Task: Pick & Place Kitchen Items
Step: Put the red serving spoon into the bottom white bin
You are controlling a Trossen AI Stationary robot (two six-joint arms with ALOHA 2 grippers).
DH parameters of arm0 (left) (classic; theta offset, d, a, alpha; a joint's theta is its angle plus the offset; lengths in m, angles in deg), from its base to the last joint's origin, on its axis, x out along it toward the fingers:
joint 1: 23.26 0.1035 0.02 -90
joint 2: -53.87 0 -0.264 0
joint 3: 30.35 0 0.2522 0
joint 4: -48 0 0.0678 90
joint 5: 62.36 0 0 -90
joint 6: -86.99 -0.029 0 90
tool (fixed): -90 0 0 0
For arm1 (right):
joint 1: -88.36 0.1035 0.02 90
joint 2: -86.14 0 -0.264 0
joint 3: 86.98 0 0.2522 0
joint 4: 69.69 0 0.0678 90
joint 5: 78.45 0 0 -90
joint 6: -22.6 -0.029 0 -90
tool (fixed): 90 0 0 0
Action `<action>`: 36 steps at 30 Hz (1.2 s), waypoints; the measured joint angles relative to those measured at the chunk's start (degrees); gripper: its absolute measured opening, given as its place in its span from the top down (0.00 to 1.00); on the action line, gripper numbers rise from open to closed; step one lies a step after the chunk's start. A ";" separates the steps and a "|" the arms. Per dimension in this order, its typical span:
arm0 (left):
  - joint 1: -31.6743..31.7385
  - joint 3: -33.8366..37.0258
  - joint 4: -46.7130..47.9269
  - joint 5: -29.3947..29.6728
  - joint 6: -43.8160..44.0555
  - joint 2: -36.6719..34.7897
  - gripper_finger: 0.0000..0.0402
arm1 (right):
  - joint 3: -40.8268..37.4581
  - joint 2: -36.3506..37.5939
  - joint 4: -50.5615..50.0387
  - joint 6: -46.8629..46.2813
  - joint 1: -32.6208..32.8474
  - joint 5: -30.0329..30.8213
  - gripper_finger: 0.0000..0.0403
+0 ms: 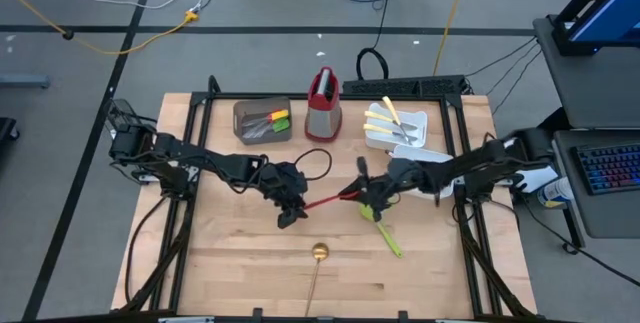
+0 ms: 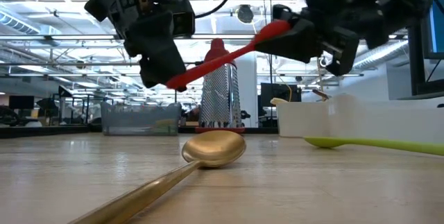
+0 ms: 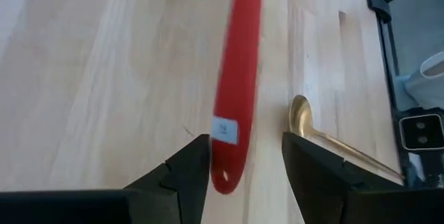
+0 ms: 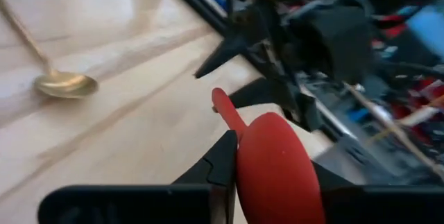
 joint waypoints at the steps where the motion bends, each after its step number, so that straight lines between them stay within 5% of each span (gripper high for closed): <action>1: 0.00 0.00 -0.26 0.36 -0.49 0.00 0.54 | -1.44 0.60 1.95 0.06 0.00 1.02 0.90; 7: -0.09 0.00 -5.72 2.30 -3.38 0.00 0.54 | -7.92 2.29 15.27 1.81 -0.04 -2.50 0.92; 14: 0.15 0.00 -13.78 2.87 -7.60 0.02 0.54 | -8.13 2.18 15.15 2.06 -0.04 -2.23 0.91; 26: 0.40 0.00 -12.53 4.47 -7.90 0.02 0.55 | -8.09 2.16 14.38 1.96 -0.04 2.15 0.91; 36: 0.43 0.01 -12.25 6.12 -8.53 0.02 0.88 | -8.09 2.18 14.33 2.00 -0.04 2.13 0.89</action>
